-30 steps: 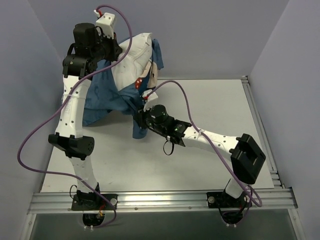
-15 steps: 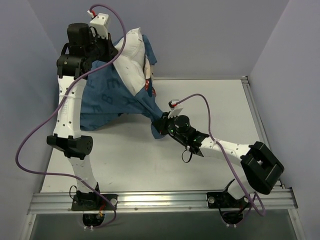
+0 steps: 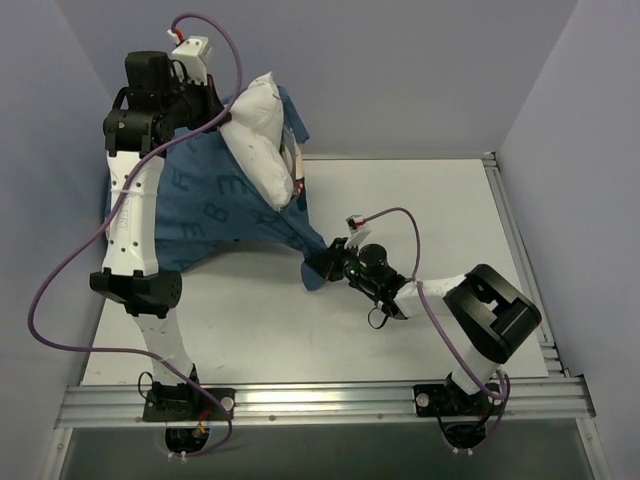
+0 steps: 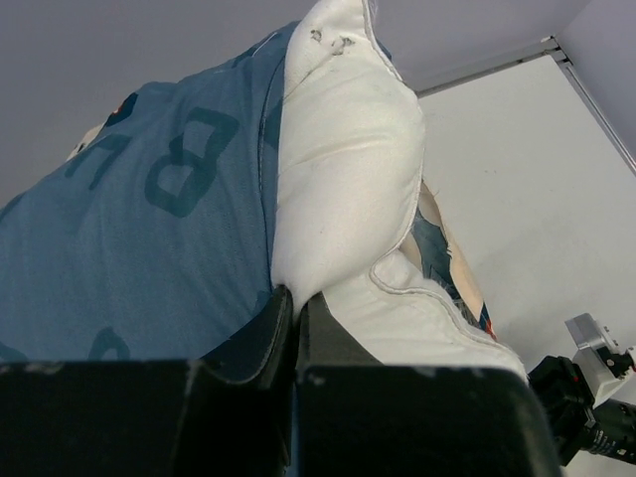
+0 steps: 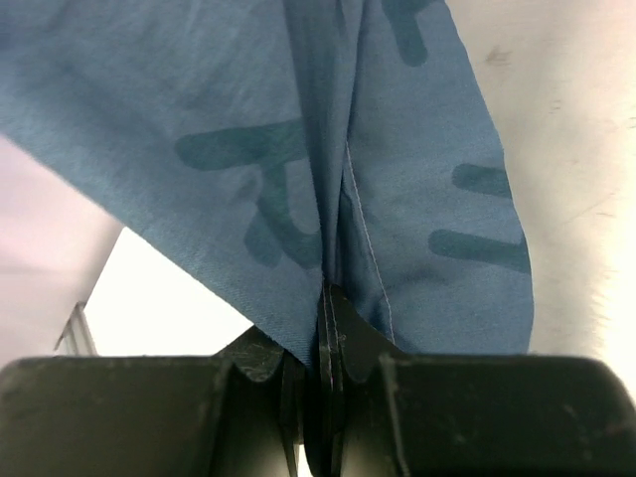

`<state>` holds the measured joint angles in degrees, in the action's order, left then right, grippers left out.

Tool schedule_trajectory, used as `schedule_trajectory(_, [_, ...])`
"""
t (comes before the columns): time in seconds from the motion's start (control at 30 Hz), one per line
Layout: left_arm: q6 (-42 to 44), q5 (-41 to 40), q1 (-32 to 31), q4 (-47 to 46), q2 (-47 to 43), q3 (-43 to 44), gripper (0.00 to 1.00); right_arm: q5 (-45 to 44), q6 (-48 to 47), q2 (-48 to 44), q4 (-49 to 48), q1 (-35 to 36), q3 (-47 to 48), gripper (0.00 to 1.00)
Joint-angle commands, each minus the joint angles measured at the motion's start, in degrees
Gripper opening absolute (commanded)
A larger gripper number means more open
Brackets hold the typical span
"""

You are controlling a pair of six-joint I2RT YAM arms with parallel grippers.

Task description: Remove the pillowcase from the pillow

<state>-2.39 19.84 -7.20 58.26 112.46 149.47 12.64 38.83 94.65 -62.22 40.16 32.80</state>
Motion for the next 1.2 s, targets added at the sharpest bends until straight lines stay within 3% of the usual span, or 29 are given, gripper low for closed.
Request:
schedule_trajectory(0.0, [1.87, -6.39, 6.06, -19.50, -3.74, 2.41, 0.02, 2.30, 0.11, 2.99, 14.48, -0.44, -4.50, 0.00])
schedule_trajectory(0.17, [1.07, 1.86, 1.51, -18.80, -6.38, -8.19, 0.02, 1.60, -4.63, 0.28, 20.97, 0.18, -1.34, 0.03])
schedule_trajectory(0.2, [1.60, 2.05, 0.10, -18.71, -6.99, -10.23, 0.02, 1.59, -5.86, -2.69, 22.47, 0.18, 0.58, 0.30])
schedule_trajectory(0.3, [0.73, 4.50, -5.00, -18.71, -8.22, -16.30, 0.02, -0.60, -12.18, -10.67, 31.78, 0.27, 4.81, 0.61])
schedule_trajectory(0.4, [-1.12, 5.30, -9.14, -19.32, -7.61, -18.94, 0.02, -2.27, -17.55, -17.73, 40.49, 0.36, 10.78, 0.74])
schedule_trajectory(0.63, [-1.21, 3.11, -14.59, -19.76, -3.75, -17.46, 0.02, -2.45, -22.13, -27.05, 54.64, 0.18, 20.46, 0.81])
schedule_trajectory(0.73, [-0.77, 2.76, -16.00, -19.41, -3.13, -17.11, 0.02, -2.98, -19.50, -28.56, 54.31, 0.09, 23.10, 0.92])
schedule_trajectory(0.8, [-0.42, 2.49, -16.44, -19.15, -3.04, -17.11, 0.02, -3.24, -17.57, -26.38, 53.61, 0.00, 25.90, 1.00])
schedule_trajectory(1.0, [-0.07, 2.14, -17.23, -18.97, -3.04, -16.93, 0.02, -3.15, -11.50, -17.23, 52.38, -1.49, 34.34, 1.00])
schedule_trajectory(1.17, [0.11, 2.31, -17.14, -18.71, -3.04, -16.75, 0.02, -4.91, -9.56, -12.74, 49.48, -1.67, 35.93, 1.00])
